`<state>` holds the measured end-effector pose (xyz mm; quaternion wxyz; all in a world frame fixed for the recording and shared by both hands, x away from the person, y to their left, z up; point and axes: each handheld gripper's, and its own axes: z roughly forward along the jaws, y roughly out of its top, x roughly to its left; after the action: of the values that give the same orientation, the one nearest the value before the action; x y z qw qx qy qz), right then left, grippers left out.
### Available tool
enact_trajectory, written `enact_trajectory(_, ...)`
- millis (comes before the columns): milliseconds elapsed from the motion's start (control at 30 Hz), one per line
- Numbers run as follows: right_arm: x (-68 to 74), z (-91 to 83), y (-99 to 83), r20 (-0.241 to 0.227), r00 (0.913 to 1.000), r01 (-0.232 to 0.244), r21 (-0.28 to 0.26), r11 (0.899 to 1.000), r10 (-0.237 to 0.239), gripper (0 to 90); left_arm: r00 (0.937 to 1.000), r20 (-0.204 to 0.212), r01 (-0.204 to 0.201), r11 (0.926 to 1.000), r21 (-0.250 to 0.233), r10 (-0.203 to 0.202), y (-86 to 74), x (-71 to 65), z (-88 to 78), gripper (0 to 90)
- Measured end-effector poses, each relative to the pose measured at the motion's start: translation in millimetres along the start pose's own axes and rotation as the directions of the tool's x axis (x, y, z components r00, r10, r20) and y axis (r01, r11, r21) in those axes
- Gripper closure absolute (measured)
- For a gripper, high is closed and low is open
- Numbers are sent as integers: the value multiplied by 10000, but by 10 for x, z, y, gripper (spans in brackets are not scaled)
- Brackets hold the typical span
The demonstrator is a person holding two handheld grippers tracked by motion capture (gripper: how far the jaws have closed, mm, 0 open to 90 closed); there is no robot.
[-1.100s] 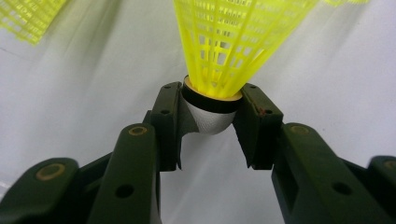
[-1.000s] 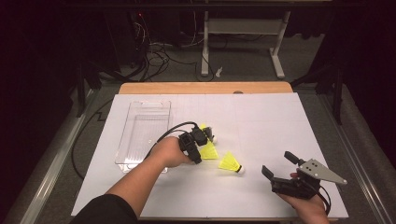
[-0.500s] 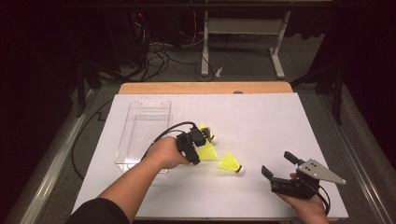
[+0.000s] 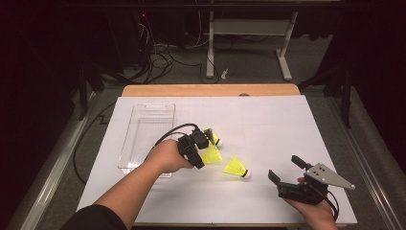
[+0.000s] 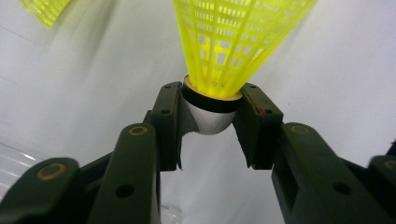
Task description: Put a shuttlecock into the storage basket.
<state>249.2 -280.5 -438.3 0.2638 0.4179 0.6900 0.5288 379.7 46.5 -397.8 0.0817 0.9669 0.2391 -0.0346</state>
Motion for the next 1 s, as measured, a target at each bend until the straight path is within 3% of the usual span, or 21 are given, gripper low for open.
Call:
enact_trajectory(533,6,7,-3,-12,10000,55,16,10000,-55,33,9996,239,-148,9998,-132,151,-97,-25,-163,638)
enact_trajectory(1000,12,11,-8,-36,10000,64,87,9999,-64,38,9996,263,93,9998,-149,-89,-231,20,-408,638)
